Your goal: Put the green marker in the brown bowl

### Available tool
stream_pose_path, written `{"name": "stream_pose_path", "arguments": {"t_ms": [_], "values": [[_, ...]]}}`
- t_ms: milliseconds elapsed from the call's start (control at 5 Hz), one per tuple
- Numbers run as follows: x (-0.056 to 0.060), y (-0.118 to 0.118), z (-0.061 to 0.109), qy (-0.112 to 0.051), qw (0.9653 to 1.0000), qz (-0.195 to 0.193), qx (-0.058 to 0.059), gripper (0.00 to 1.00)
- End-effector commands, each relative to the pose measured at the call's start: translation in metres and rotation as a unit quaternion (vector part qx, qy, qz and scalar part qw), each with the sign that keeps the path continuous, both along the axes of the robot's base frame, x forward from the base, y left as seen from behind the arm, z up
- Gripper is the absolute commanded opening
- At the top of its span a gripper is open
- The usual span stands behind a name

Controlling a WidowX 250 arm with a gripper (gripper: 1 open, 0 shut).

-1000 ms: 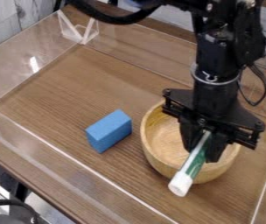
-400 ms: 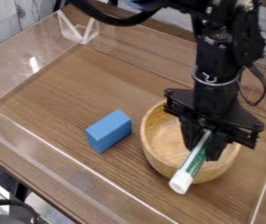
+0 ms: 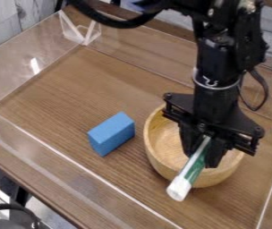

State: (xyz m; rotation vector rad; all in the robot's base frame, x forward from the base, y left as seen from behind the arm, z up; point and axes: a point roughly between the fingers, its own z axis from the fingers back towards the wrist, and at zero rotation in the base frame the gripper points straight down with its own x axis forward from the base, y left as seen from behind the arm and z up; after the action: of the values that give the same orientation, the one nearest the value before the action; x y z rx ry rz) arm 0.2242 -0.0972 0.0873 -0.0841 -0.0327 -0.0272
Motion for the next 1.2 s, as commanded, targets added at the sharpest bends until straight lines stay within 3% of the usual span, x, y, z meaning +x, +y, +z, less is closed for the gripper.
{"name": "stream_pose_path", "arguments": {"t_ms": [0,200,400,1000], "values": [[0.003,0.002,0.011,-0.012,0.9999,0.005,-0.006,0.0],[0.002,0.004,0.011,-0.009,0.9999,0.007,-0.007,0.0],[0.0,0.005,0.011,-0.006,0.9999,0.009,-0.008,1.0],[0.0,0.017,0.024,0.013,0.9998,0.013,-0.004,1.0]]}}
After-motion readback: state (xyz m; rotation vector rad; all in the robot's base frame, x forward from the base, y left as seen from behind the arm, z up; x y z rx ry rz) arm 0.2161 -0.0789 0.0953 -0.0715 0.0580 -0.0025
